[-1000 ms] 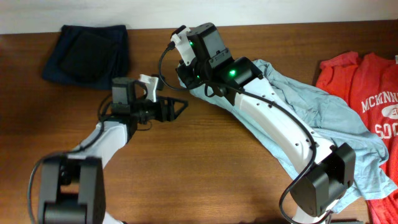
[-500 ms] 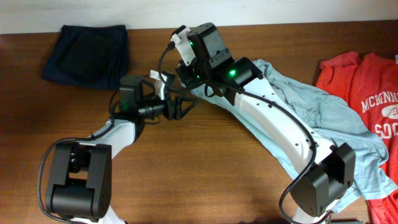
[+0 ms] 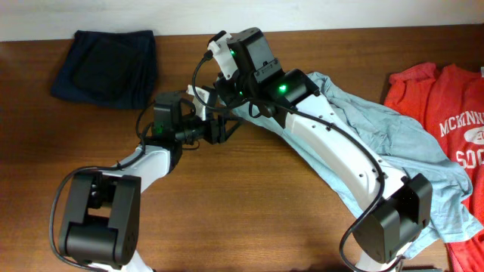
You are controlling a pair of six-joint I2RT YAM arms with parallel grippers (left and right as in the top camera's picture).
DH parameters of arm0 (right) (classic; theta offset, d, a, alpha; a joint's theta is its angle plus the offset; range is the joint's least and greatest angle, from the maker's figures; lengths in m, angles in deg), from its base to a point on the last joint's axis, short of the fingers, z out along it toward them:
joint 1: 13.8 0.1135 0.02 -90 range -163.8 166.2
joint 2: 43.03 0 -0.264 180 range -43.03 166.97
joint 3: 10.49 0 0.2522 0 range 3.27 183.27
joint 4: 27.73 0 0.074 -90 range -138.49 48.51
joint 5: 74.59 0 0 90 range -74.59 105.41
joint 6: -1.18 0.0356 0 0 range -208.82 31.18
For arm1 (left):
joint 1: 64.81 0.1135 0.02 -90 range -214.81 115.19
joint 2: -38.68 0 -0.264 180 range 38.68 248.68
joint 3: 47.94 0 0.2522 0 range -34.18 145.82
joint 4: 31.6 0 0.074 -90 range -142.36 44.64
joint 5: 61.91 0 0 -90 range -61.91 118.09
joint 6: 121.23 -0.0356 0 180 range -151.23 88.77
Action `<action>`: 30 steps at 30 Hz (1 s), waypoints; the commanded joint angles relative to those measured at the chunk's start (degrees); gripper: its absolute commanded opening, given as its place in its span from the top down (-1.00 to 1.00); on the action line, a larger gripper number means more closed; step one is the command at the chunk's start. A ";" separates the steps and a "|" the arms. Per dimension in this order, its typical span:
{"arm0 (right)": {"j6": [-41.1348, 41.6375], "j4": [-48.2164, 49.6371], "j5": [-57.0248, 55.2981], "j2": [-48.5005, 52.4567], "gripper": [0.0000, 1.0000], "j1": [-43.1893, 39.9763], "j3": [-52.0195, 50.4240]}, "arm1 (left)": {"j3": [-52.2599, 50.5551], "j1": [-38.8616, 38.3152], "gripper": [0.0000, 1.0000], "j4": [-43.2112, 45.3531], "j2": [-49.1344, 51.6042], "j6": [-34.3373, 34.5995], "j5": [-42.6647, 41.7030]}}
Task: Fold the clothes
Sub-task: 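Reach the left gripper to the shirt edge near the right gripper and grasp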
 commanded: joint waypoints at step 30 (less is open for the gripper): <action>0.72 1.31 0.94 -0.74 0.92 0.15 1.29 | 0.90 0.07 0.99 11.56 3.67 13.07 -13.66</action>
